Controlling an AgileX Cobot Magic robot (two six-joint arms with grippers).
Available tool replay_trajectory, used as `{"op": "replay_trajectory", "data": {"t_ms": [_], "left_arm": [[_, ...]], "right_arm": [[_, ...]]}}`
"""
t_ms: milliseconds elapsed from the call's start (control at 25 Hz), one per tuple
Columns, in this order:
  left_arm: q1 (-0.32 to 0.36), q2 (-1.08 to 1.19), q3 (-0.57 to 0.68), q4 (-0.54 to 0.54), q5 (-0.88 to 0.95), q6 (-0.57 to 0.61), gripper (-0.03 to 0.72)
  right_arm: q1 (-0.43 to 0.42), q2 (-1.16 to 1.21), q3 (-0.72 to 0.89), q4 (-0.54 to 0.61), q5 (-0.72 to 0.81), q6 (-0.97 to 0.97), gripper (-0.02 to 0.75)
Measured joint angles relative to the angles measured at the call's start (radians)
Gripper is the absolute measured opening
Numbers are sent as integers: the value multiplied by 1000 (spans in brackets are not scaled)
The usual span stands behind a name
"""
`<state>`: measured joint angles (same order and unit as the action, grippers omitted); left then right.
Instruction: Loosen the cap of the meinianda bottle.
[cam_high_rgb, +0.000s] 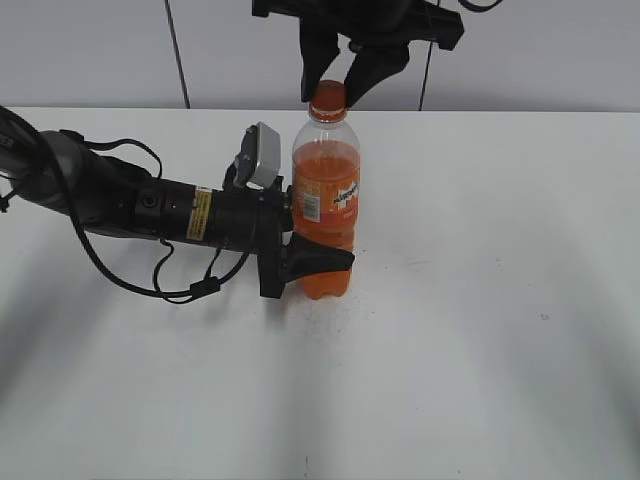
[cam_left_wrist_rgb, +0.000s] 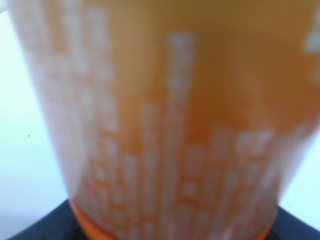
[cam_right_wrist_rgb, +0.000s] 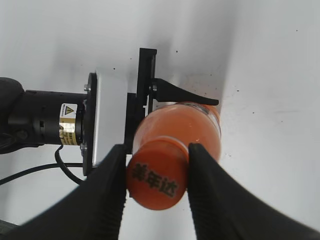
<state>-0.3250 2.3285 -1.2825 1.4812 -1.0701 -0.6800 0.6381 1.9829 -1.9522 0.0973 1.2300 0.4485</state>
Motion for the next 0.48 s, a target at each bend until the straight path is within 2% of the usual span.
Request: {"op": "replay_trajectory", "data": {"t_ms": [160,480], "left_arm": [[0,0,0,0,1,0,395],[0,0,0,2,1,0,395]], "right_arm": [[0,0,0,6,-2,-111,281],[0,0,0,19,-2,-471,278]]}}
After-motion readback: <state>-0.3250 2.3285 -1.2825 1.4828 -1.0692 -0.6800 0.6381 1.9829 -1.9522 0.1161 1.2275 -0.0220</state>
